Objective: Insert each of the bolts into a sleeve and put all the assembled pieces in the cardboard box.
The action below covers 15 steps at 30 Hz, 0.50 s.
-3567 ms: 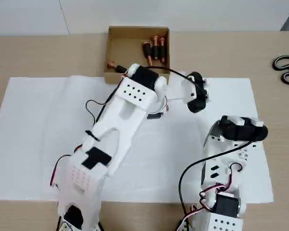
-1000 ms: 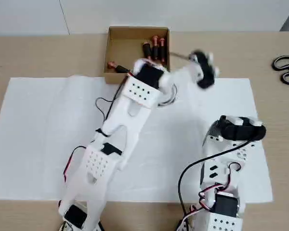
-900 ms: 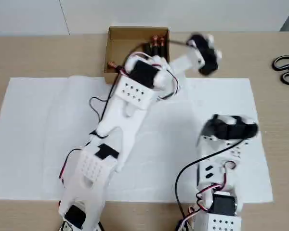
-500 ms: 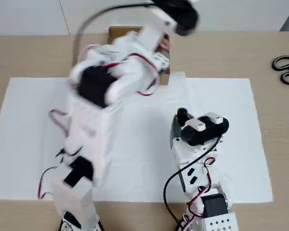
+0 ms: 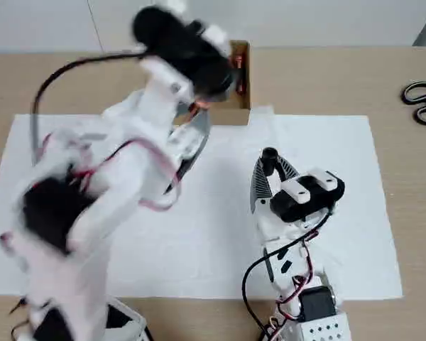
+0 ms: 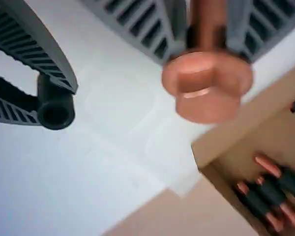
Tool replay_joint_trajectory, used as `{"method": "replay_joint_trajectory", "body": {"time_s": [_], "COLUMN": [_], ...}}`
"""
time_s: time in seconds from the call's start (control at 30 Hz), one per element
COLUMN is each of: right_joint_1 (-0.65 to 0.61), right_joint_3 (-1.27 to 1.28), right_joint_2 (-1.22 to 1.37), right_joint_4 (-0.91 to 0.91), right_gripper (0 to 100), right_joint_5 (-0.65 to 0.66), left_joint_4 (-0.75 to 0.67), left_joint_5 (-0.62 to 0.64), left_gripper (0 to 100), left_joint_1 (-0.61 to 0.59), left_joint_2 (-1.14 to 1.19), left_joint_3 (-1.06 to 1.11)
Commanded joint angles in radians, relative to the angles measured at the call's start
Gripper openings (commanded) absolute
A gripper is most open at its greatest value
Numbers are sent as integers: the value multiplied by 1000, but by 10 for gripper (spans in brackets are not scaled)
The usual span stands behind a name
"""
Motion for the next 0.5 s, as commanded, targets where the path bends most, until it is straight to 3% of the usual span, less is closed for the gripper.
{"method": "replay_joint_trajectory", "body": {"time_s": [0.0, 0.37, 0.47], "right_joint_1": [-4, -4, -4], "right_joint_3": [-18, 14, 14], "right_joint_2": [-16, -15, -13], "right_joint_4": [-111, -147, -147], "right_gripper": [4, 4, 4], "right_joint_5": [9, 9, 9], "left_joint_4": [-68, -163, -167], "left_joint_5": [5, -3, -107], "left_gripper": [6, 6, 6], "left_joint_1": [-6, -9, -5], "left_joint_2": [-189, -559, -640], "left_joint_3": [88, 590, 714]}}
